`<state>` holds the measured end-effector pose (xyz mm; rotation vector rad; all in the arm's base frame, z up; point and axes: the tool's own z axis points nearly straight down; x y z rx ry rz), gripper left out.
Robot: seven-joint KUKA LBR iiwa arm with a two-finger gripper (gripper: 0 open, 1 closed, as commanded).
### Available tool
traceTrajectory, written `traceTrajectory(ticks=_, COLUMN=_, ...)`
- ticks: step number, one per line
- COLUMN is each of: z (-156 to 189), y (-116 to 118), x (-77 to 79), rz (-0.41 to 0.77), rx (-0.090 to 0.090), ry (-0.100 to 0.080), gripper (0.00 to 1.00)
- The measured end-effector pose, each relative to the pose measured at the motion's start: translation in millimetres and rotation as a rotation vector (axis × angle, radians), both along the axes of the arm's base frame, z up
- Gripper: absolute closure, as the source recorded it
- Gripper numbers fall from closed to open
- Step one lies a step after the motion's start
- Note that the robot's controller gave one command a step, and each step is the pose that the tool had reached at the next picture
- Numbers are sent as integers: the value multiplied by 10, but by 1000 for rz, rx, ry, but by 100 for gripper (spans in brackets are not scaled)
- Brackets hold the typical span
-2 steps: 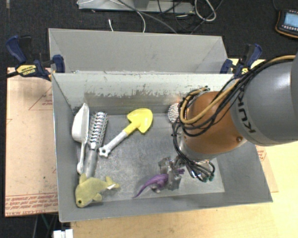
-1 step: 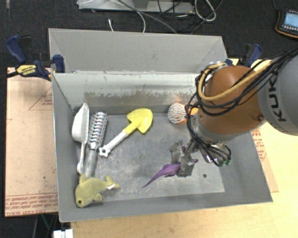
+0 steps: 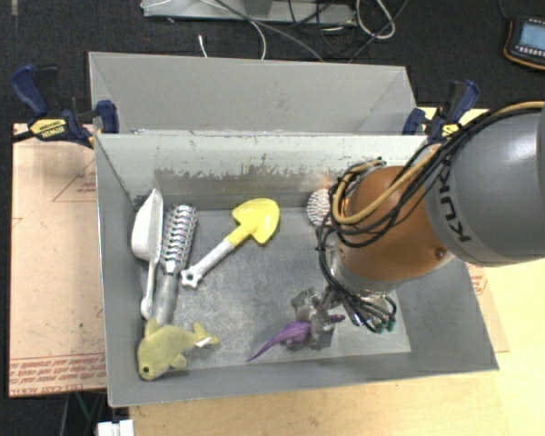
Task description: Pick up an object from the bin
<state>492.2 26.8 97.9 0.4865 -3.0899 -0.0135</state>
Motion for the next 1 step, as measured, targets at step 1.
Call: traceTrajectory(ticks=1, z=1117, y=-64, x=58, rz=-6, rx=0, ry=-11, gripper=100)
